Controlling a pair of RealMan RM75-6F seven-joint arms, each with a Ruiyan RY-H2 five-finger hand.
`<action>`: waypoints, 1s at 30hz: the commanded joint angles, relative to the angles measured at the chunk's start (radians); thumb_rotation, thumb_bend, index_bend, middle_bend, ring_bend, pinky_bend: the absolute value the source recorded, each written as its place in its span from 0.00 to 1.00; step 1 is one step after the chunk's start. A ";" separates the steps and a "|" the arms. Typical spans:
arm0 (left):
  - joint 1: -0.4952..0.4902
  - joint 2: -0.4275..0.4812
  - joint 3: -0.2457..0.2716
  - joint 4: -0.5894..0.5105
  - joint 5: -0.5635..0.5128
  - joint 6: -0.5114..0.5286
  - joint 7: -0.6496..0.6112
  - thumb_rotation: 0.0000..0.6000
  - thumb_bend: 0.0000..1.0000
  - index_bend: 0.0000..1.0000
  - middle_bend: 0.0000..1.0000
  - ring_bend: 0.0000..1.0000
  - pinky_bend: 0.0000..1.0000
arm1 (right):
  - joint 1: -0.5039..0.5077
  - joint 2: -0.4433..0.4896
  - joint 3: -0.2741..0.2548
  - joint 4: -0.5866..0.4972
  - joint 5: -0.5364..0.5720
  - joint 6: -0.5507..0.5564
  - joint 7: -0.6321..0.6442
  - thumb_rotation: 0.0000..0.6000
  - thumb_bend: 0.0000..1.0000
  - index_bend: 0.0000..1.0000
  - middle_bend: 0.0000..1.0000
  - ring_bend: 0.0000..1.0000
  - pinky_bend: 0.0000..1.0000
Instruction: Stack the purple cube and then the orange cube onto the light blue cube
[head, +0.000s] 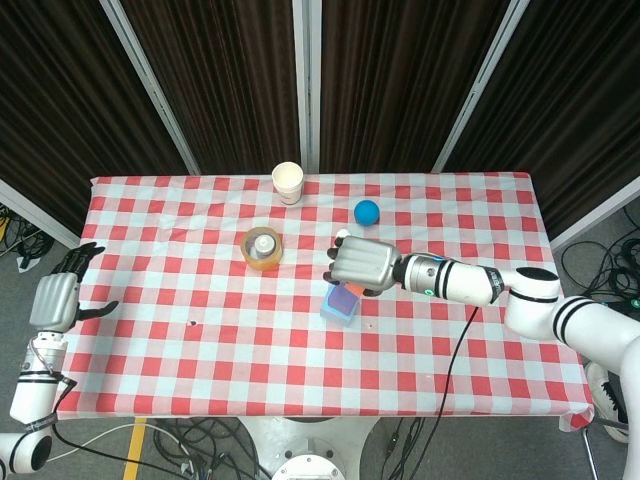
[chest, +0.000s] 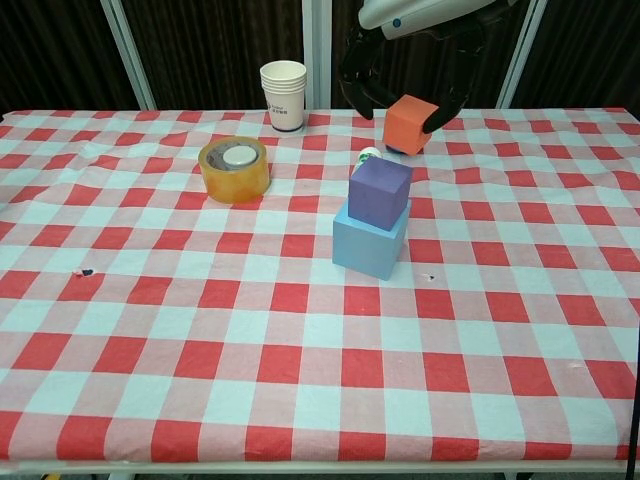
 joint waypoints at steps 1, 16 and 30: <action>-0.001 -0.004 0.001 0.006 0.001 0.000 0.001 1.00 0.11 0.24 0.24 0.16 0.29 | 0.026 -0.035 -0.021 0.047 -0.016 0.025 0.045 1.00 0.17 0.41 0.51 0.28 0.33; -0.002 -0.011 0.002 0.023 0.000 -0.011 -0.010 1.00 0.11 0.24 0.24 0.16 0.29 | 0.054 -0.107 -0.061 0.121 0.051 0.019 0.129 1.00 0.16 0.39 0.51 0.28 0.33; -0.001 -0.010 -0.002 0.030 -0.004 -0.010 -0.017 1.00 0.11 0.24 0.24 0.16 0.29 | 0.083 -0.106 -0.105 0.117 0.050 0.030 0.140 1.00 0.16 0.38 0.51 0.28 0.33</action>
